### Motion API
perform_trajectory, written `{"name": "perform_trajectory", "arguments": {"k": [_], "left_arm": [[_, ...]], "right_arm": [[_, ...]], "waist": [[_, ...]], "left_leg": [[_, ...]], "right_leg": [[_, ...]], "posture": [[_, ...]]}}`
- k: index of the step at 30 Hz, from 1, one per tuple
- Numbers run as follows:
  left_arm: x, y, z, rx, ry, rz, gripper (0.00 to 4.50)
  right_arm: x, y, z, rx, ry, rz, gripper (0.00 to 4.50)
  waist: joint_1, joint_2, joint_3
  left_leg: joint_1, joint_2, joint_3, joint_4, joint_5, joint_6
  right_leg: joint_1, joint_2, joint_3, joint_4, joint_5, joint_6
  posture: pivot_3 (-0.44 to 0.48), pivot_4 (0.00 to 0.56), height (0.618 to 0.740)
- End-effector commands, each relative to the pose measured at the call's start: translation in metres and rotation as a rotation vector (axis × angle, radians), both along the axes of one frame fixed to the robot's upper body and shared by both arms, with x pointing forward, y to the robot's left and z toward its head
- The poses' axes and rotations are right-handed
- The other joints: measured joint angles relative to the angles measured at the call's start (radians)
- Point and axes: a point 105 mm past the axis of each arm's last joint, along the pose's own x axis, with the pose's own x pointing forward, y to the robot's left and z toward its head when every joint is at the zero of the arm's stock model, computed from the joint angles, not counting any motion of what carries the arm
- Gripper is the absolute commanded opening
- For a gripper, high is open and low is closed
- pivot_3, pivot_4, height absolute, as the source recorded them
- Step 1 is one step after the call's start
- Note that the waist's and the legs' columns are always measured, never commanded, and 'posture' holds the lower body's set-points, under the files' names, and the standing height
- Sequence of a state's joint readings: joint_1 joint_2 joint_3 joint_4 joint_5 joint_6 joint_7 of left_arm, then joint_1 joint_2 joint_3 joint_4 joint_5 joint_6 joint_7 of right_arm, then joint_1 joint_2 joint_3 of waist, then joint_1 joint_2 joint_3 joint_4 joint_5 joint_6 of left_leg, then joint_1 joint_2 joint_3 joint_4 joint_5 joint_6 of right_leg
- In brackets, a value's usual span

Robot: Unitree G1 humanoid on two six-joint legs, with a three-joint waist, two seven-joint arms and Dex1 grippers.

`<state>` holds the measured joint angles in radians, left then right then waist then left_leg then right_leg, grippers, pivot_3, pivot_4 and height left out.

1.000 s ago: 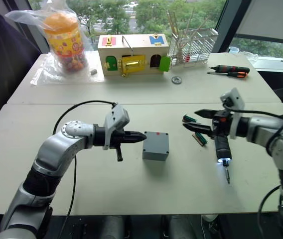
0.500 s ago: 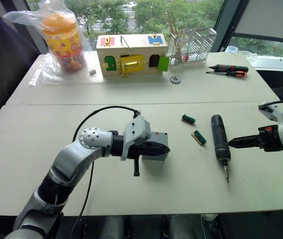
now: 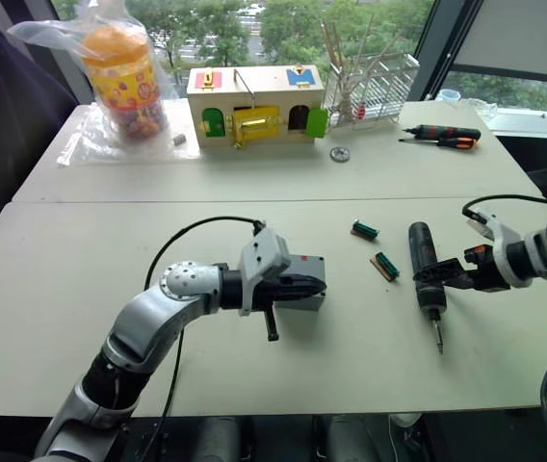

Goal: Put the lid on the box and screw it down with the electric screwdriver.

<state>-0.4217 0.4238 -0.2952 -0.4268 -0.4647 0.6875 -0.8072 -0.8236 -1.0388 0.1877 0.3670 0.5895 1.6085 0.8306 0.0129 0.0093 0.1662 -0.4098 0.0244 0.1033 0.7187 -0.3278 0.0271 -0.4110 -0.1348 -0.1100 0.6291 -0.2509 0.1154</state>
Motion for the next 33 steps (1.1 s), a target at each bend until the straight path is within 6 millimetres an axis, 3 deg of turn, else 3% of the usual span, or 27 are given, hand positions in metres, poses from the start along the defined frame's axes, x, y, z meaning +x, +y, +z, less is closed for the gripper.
{"name": "perform_trajectory", "arguments": {"k": [1, 5, 6, 8, 13, 20, 21, 24, 27, 31, 33], "left_arm": [[0.001, 0.003, 0.008, -0.029, -0.029, 0.029, 0.0], [0.004, 0.002, 0.008, -0.038, -0.031, 0.047, 0.0], [0.005, 0.002, 0.008, -0.04, -0.031, 0.054, 0.0], [0.006, 0.002, 0.007, -0.042, -0.031, 0.065, 0.0], [0.008, 0.001, 0.007, -0.047, -0.033, 0.078, 0.0], [0.014, 0.004, 0.008, -0.046, -0.042, 0.086, 0.0], [0.016, 0.005, 0.009, -0.045, -0.045, 0.085, 0.0], [0.023, 0.013, 0.012, -0.047, -0.04, 0.084, 0.0], [0.031, 0.026, 0.014, -0.05, -0.022, 0.091, 0.0], [0.043, 0.037, 0.023, -0.073, -0.005, 0.093, 0.0], [0.046, 0.04, 0.028, -0.084, 0.004, 0.083, 0.0]], "right_arm": [[0.0, 0.006, 0.001, -0.059, -0.001, 0.05, 4.28], [-0.008, 0.003, -0.024, -0.22, 0.056, 0.121, 4.28], [-0.011, 0.004, -0.028, -0.234, 0.067, 0.137, 4.1], [-0.012, 0.004, -0.033, -0.262, 0.069, 0.156, 3.62], [-0.018, -0.005, -0.042, -0.304, 0.095, 0.148, 1.83], [-0.011, -0.016, -0.029, -0.295, 0.049, 0.057, 1.75], [-0.002, -0.015, -0.014, -0.251, -0.002, 0.013, 1.75], [0.03, -0.017, 0.064, -0.079, -0.282, -0.152, 1.75], [0.038, -0.019, 0.122, 0.037, -0.514, -0.229, 1.75], [0.032, 0.004, 0.179, 0.231, -0.869, -0.223, 1.75], [0.023, 0.021, 0.191, 0.274, -1.037, -0.206, 1.75]], "waist": [[0.0, 0.0, 0.0], [0.0, -0.002, -0.001], [0.0, -0.004, -0.003], [0.0, -0.007, -0.004], [0.0, -0.009, -0.006], [0.005, -0.01, -0.006], [0.003, -0.01, -0.006], [0.0, -0.005, -0.003], [-0.001, 0.007, 0.001], [0.0, 0.007, 0.001], [-0.001, 0.007, 0.001]], "left_leg": [[0.0, 0.0, 0.0, 0.0, 0.0, 0.0], [0.0, 0.0, 0.0, 0.0, 0.0, 0.0], [0.001, 0.0, -0.001, 0.001, 0.0, 0.0], [0.001, 0.0, -0.001, 0.001, 0.0, 0.0], [0.001, 0.0, -0.002, 0.001, 0.0, 0.0], [0.001, 0.0, -0.003, 0.001, 0.0, 0.0], [0.001, 0.0, -0.003, 0.001, 0.0, 0.0], [0.0, 0.0, -0.001, 0.002, 0.0, 0.0], [-0.004, 0.0, 0.002, 0.0, 0.0, 0.0], [-0.014, 0.001, 0.001, -0.003, 0.003, -0.004], [-0.015, 0.001, 0.001, -0.003, 0.003, -0.005]], "right_leg": [[0.0, 0.0, 0.0, 0.0, 0.0, 0.0], [0.001, 0.0, 0.0, 0.0, 0.0, 0.0], [0.001, 0.0, -0.001, 0.0, 0.0, 0.0], [0.002, 0.0, -0.001, 0.0, 0.0, 0.0], [0.003, 0.0, -0.002, 0.0, 0.0, 0.0], [0.004, 0.0, -0.003, -0.001, 0.0, 0.0], [0.005, 0.0, -0.003, -0.001, 0.0, 0.0], [0.002, -0.001, -0.002, 0.0, 0.0, 0.0], [-0.005, -0.001, 0.0, 0.001, 0.0, 0.0], [-0.015, 0.005, -0.005, 0.003, 0.0, 0.0], [-0.015, 0.005, -0.005, 0.003, 0.0, 0.0]], "posture": [[0.0, 0.15, 0.711], [0.0, 0.15, 0.711], [0.0, 0.15, 0.711], [0.0, 0.15, 0.711], [0.0, 0.15, 0.711], [0.0, 0.15, 0.711], [0.0, 0.15, 0.711], [0.0, 0.15, 0.711], [0.0, 0.15, 0.711], [0.0, 0.15, 0.711], [0.0, 0.15, 0.711]]}}
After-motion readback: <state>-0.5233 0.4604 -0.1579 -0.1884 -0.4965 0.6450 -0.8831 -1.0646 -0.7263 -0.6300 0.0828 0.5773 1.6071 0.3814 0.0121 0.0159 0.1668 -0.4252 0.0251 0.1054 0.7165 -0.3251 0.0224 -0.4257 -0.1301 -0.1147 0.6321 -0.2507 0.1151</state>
